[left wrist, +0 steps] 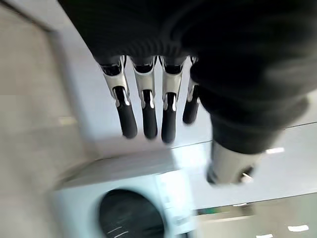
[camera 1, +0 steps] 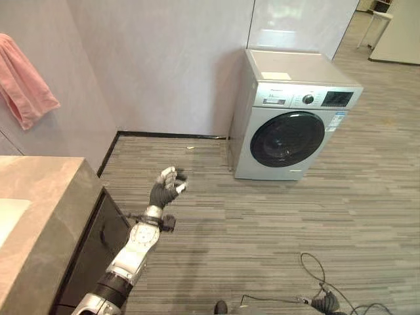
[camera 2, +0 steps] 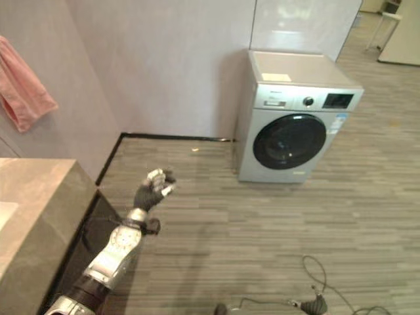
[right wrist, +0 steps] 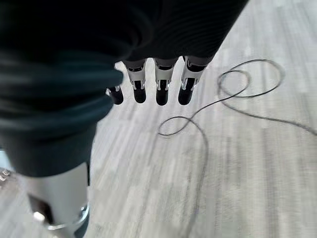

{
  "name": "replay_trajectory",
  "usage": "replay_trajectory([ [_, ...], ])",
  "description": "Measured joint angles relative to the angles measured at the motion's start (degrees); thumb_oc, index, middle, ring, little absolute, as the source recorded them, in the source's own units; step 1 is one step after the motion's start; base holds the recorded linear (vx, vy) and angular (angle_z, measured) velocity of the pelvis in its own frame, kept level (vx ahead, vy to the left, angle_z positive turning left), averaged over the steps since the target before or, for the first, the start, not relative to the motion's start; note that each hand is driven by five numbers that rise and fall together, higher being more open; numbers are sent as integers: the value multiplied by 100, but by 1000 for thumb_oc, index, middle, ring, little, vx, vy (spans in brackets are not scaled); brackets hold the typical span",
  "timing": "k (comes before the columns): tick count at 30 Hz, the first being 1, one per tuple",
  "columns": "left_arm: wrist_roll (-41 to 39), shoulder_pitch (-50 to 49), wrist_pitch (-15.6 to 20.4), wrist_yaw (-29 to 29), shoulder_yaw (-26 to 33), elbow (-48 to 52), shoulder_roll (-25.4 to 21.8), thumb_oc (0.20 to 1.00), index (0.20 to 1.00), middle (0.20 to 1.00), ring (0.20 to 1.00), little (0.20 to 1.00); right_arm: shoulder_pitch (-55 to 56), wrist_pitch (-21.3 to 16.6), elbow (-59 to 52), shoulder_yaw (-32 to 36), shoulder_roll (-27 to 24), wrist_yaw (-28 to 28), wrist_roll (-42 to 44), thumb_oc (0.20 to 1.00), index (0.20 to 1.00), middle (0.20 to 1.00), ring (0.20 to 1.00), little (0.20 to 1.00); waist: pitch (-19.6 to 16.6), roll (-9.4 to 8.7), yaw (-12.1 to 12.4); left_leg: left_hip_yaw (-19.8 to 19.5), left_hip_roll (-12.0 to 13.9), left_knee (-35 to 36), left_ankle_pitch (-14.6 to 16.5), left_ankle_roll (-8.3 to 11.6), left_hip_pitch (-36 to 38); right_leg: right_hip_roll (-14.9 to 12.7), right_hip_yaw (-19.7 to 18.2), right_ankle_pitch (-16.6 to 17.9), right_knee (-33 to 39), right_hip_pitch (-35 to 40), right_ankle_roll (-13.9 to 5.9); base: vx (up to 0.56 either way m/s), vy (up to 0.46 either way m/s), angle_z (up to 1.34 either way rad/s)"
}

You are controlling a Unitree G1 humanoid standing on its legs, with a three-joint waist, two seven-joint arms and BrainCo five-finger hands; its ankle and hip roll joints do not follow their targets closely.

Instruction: Put brush and paste in cup on sink, flatten towel.

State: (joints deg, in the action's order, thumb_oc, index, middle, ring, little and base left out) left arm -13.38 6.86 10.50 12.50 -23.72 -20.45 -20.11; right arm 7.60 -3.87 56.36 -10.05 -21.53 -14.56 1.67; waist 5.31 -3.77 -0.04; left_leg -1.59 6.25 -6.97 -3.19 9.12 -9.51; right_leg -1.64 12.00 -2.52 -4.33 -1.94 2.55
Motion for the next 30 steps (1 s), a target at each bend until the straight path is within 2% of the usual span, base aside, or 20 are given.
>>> replay_trajectory([
  [1, 72, -189, -135, 4, 59, -408, 59, 1000, 1000, 1000, 1000, 1000, -141, -2, 117, -8, 8, 37, 112, 1000, 1000, 1000, 1000, 1000, 38, 173, 53, 303, 34, 322, -153, -28, -30, 123, 90, 63, 60, 118, 12, 114, 54, -16],
  [2, 116, -402, -269, 29, 151, -570, -3, 1000, 1000, 1000, 1000, 1000, -219, -42, 97, -47, 53, 93, 204, 1000, 1000, 1000, 1000, 1000, 3, 242, 63, 444, 34, 291, -145, -58, 32, 222, 58, 47, 142, 266, 48, 124, 101, -31],
  [5, 391, -473, -297, 18, 307, -1018, 24, 1000, 1000, 1000, 1000, 1000, -346, -59, 331, 3, 212, 107, 339, 1000, 1000, 1000, 1000, 1000, -74, 206, 64, 738, -204, 400, -63, -194, 523, 275, -30, 71, 383, 546, 32, 100, 96, -14],
  [8, 470, -687, -456, -85, 364, -1854, 248, 1000, 1000, 1000, 1000, 1000, -463, -85, 921, 203, 332, 259, 907, 1000, 1000, 1000, 1000, 1000, -236, 393, 4, 822, -282, 822, -3, -441, 1248, 408, -101, 145, 429, 601, 78, 32, 76, -11],
  [10, 154, -793, -609, -234, 553, -1863, 391, 1000, 1000, 1000, 1000, 1000, -454, -25, 956, 205, 322, 368, 1023, 1000, 1000, 1000, 1000, 1000, -164, 473, 3, 831, -270, 627, 43, -649, 1245, 446, -65, 114, 318, 529, 60, -89, 19, 10],
  [11, 27, -732, -676, -307, 551, -1857, 388, 1000, 1000, 1000, 1000, 1000, -503, -1, 979, 204, 322, 447, 1107, 1000, 1000, 1000, 1000, 1000, -35, 453, 31, 820, -262, 355, 155, -705, 1137, 413, -64, 31, 60, 413, 49, -136, -6, 9],
  [13, 43, -626, -770, -432, 456, -1688, 156, 1000, 1000, 1000, 1000, 1000, -633, 17, 1009, 206, 321, 600, 1121, 1000, 1000, 1000, 1000, 1000, 191, 288, 104, 795, -327, -325, 257, -749, 722, 246, -45, -274, -591, 56, -6, -119, -10, 10],
  [14, 45, -531, -775, -440, 464, -1684, 75, 1000, 1000, 1000, 1000, 1000, -739, 14, 1006, 207, 296, 610, 1175, 1000, 1000, 1000, 1000, 1000, 283, 262, 109, 757, -327, -656, 383, -707, 499, 178, -15, -445, -954, -180, -25, -64, 3, 20],
  [16, 117, -115, -778, -447, 460, -2132, 71, 1000, 1000, 1000, 1000, 1000, -943, 16, 1142, 219, 246, 621, 1293, 1000, 1000, 1000, 1000, 1000, 514, 294, 102, 679, -311, -1298, 808, -677, 132, 55, 97, -846, -1707, -593, 64, -60, 30, 25],
  [17, 287, 205, -871, -429, 472, -2949, 173, 1000, 1000, 1000, 1000, 1000, -1120, 28, 1282, 207, 261, 633, 1331, 1000, 1000, 1000, 1000, 1000, 612, 344, 76, 719, -299, -1604, 1241, -748, -36, -55, 125, -1122, -2325, -927, 96, -51, 38, 15],
  [18, 329, 250, -897, -420, 514, -3208, 213, 1000, 1000, 1000, 1000, 1000, -1127, 27, 1279, 206, 277, 651, 1331, 1000, 1000, 1000, 1000, 1000, 626, 345, 66, 753, -308, -1735, 1328, -762, -132, -101, 104, -1189, -2489, -1051, 52, -47, 60, 2],
  [20, 334, 211, -1032, -402, 653, -3582, 314, 1000, 1000, 1000, 1000, 1000, -1149, 28, 1245, 207, 284, 718, 1331, 1000, 1000, 1000, 1000, 1000, 662, 399, 81, 838, -274, -1817, 1368, -806, -238, -146, 105, -1197, -2613, -1152, -34, -36, 62, -16],
  [21, 353, 160, -1033, -383, 699, -3672, 320, 1000, 1000, 1000, 1000, 1000, -1135, 31, 1252, 207, 294, 715, 1332, 1000, 1000, 1000, 1000, 1000, 687, 359, 93, 925, -290, -1874, 1371, -819, -278, -256, 114, -1267, -2805, -1261, -124, -18, 53, -21],
  [22, 389, 160, -1034, -373, 746, -3788, 323, 1000, 1000, 1000, 1000, 1000, -1144, 31, 1246, 207, 301, 715, 1332, 1000, 1000, 1000, 1000, 1000, 731, 297, 99, 1027, -309, -1936, 1394, -852, -266, -333, 96, -1280, -2920, -1339, -97, -11, 31, -22],
  [23, 452, 144, -1072, -347, 776, -3935, 350, 1000, 1000, 1000, 1000, 1000, -1135, 27, 1225, 208, 296, 711, 1332, 1000, 1000, 1000, 1000, 1000, 766, 283, 67, 1048, -327, -2045, 1433, -889, -285, -337, 36, -1306, -2971, -1379, -88, 19, 52, -28],
  [25, 499, 116, -1066, -243, 797, -3894, 389, 1000, 1000, 1000, 1000, 1000, -1112, 27, 1204, 201, 313, 715, 1335, 1000, 1000, 1000, 1000, 1000, 780, 369, 90, 1070, -222, -2006, 1441, -909, -386, -241, -16, -1268, -3061, -1448, -186, 42, 53, -23],
  [26, 499, 97, -1063, -218, 824, -3887, 393, 1000, 1000, 1000, 1000, 1000, -1087, 29, 1204, 201, 327, 719, 1339, 1000, 1000, 1000, 1000, 1000, 773, 327, 84, 1129, -234, -2016, 1430, -927, -406, -306, -101, -1378, -3282, -1466, -202, 65, 44, -3],
  [27, 501, 71, -1061, -216, 841, -3891, 407, 1000, 1000, 1000, 1000, 1000, -1028, 28, 1204, 195, 347, 730, 1342, 1000, 1000, 1000, 1000, 1000, 725, 232, 74, 1171, -315, -2038, 1434, -924, -373, -440, -214, -1476, -3190, -1377, -275, 75, 41, 1],
  [28, 503, 44, -1059, -223, 823, -3892, 504, 1000, 1000, 1000, 1000, 1000, -977, 22, 1221, 151, 335, 767, 1346, 1000, 1000, 1000, 1000, 1000, 699, 266, 48, 1122, -255, -2051, 1433, -921, -352, -316, -204, -1447, -2995, -1286, -254, 112, 66, -4],
  [30, 505, 11, -1053, -227, 801, -3891, 519, 1000, 1000, 1000, 1000, 1000, -945, 23, 1229, 82, 349, 856, 1347, 1000, 1000, 1000, 1000, 1000, 635, 307, 72, 1113, -223, -1896, 1364, -903, -323, -258, -200, -1370, -2829, -1230, -265, 129, 99, -10],
])
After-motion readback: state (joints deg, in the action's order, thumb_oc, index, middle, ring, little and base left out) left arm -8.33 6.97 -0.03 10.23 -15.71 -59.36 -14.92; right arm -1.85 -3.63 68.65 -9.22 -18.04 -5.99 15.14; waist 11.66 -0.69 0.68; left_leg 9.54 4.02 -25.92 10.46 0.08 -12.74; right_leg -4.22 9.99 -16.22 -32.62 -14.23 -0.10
